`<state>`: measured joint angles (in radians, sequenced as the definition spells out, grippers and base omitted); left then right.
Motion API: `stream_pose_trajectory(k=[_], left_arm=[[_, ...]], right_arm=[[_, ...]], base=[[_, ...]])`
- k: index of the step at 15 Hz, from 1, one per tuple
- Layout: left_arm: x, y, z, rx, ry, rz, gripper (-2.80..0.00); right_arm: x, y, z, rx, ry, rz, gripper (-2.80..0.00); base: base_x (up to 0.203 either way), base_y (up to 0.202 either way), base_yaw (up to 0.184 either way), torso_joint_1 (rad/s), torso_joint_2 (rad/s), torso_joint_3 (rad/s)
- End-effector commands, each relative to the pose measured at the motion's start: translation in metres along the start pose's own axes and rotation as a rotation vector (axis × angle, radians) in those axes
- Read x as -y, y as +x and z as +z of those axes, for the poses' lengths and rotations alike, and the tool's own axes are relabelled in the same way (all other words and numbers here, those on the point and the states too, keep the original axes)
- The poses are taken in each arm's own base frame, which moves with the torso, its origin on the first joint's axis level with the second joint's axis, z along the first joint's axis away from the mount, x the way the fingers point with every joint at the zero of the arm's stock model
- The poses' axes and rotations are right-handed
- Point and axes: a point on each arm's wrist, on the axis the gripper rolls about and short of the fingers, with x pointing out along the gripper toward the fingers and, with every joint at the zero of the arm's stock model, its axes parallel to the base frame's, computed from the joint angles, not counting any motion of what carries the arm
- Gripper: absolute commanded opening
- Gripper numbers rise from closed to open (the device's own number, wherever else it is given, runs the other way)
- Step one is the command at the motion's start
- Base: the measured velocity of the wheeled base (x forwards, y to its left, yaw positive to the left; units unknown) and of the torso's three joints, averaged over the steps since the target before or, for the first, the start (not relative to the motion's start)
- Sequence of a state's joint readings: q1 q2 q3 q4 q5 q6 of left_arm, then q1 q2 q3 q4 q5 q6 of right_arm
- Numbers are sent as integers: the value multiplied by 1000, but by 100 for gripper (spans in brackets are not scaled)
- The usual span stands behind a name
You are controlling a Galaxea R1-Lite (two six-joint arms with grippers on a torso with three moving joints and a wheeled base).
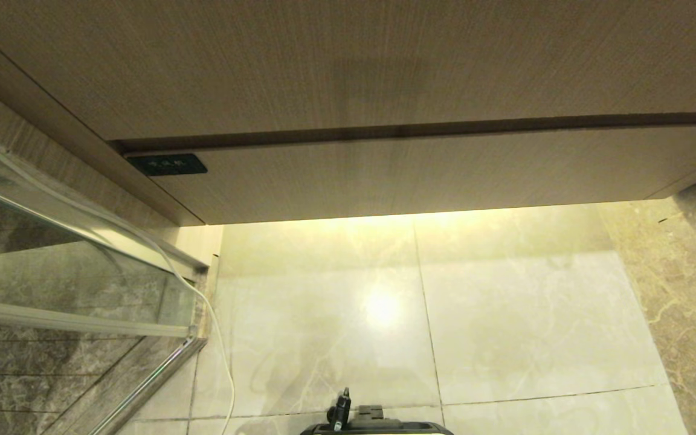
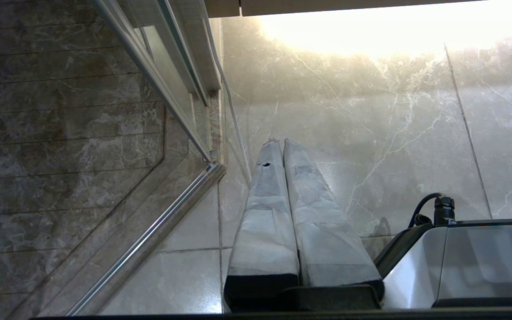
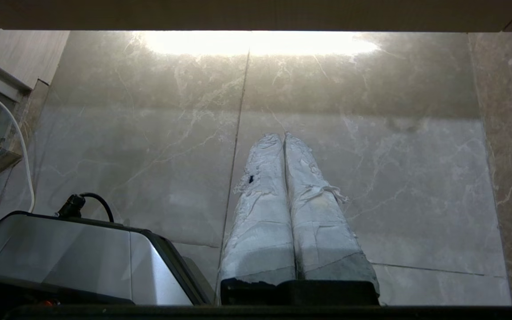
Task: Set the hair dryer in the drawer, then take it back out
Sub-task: Pull open the drawer
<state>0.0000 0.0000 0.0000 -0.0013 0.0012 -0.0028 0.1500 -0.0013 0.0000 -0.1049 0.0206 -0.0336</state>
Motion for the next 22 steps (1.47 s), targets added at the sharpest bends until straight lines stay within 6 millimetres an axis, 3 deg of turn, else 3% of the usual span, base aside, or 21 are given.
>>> stream_pose_trajectory(k=[1, 22], left_arm=[[0, 0, 0, 0, 0, 0, -280], [0, 0, 0, -1, 0, 0, -280]], right_arm=[[0, -1, -12, 0, -1, 1, -280], [0, -1, -12, 0, 0, 1, -280]], base=[[0, 0, 0, 0, 0, 0], [0, 0, 0, 0, 0, 0]])
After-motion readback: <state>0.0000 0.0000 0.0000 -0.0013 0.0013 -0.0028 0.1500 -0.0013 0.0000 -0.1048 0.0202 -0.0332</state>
